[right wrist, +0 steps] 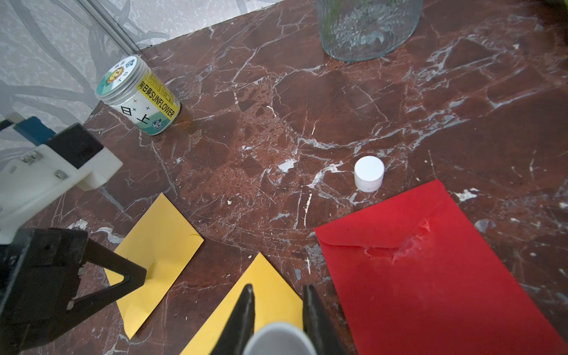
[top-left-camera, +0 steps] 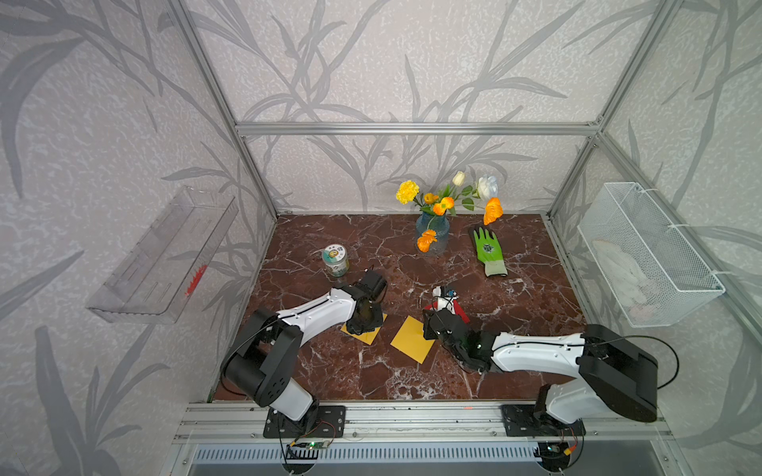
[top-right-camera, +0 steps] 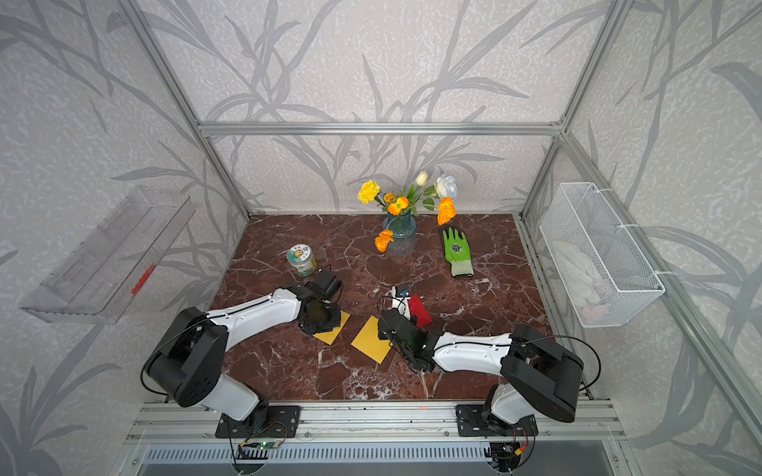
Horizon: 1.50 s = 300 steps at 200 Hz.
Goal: Seal the envelope with a glue stick
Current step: Seal the envelope at the center of the board.
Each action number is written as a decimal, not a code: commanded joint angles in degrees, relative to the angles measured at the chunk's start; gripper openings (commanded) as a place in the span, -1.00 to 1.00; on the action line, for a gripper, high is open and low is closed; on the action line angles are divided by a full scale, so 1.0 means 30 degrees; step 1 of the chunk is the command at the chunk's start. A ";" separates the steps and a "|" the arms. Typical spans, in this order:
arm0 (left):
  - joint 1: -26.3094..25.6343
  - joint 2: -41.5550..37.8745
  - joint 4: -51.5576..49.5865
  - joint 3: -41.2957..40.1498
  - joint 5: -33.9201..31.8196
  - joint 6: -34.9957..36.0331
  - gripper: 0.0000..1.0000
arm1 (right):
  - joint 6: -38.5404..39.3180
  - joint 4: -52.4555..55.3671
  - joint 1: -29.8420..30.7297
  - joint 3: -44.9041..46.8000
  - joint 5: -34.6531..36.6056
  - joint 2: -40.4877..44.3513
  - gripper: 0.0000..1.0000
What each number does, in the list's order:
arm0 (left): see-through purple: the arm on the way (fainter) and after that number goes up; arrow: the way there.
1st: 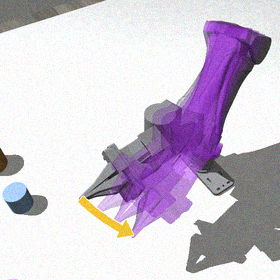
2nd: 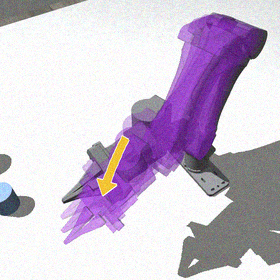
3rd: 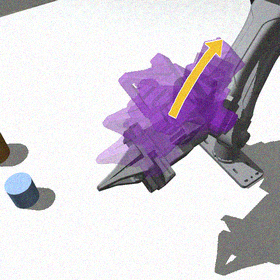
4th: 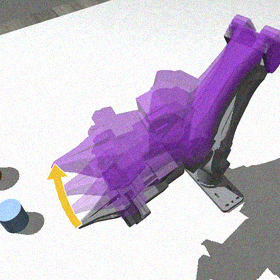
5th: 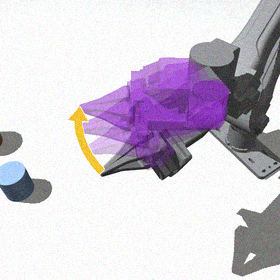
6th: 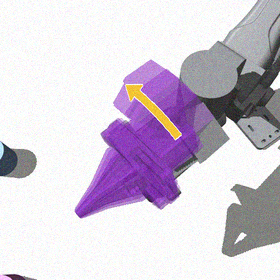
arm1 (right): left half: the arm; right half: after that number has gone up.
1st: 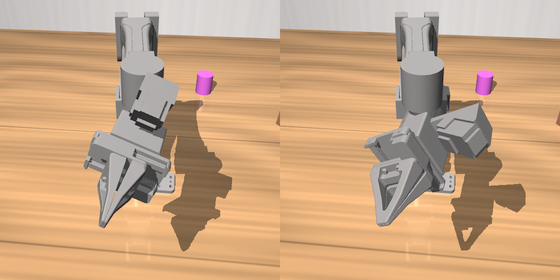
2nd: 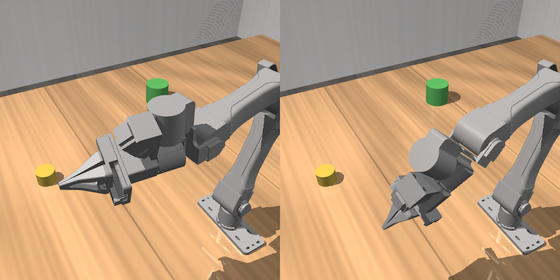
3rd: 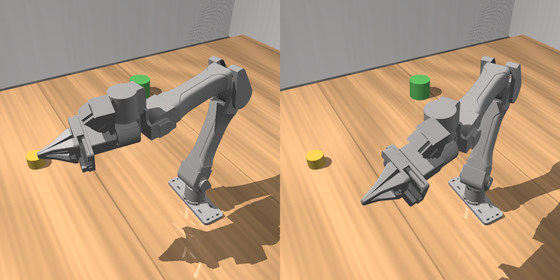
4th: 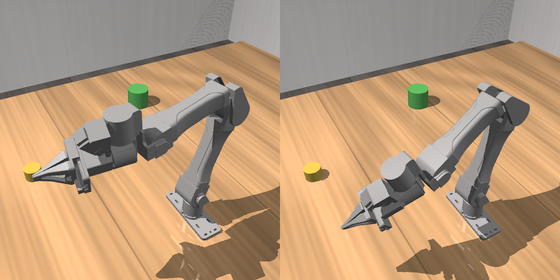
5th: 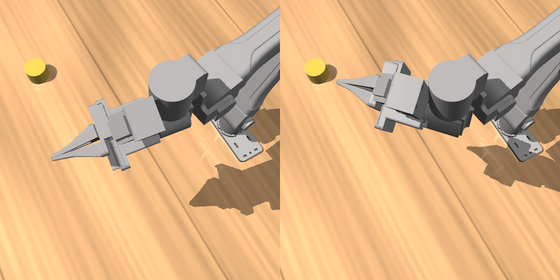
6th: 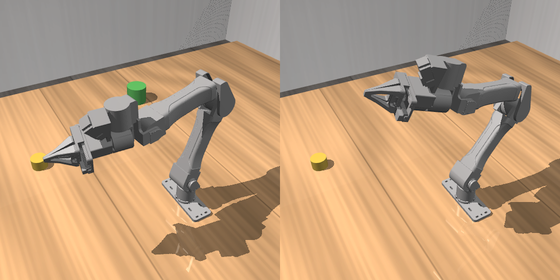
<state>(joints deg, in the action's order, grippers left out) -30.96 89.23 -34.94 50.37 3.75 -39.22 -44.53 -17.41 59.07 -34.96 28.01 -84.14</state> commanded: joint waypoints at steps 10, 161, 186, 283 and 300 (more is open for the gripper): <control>0.0052 -0.0284 0.0281 -0.0430 0.0172 -0.0256 -1.00 | 0.0005 0.0324 -0.0020 -0.0534 0.0071 0.0423 -1.00; 0.0359 0.1972 0.1531 -0.2264 0.0284 -0.0346 -1.00 | 0.0020 0.0544 -0.0020 -0.0534 0.0190 0.0814 -1.00; 0.0365 0.1351 0.0927 -0.1505 0.0388 -0.0190 -0.91 | -0.0005 0.0584 -0.0030 -0.0461 0.0212 0.1145 -1.00; 0.0473 -0.0651 0.0305 0.2358 0.2576 0.0894 -0.63 | -0.0392 0.2576 -0.1201 -0.0585 0.0027 0.3067 -1.00; 0.0480 -0.0850 0.0560 0.2626 0.3051 0.1409 -0.59 | -0.0945 0.3381 -0.2153 -0.0592 -0.1498 0.3336 -1.00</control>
<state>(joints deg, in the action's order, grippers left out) -29.87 88.86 -32.95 56.36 10.41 -37.89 -45.25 -12.03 55.37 -35.00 27.75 -76.20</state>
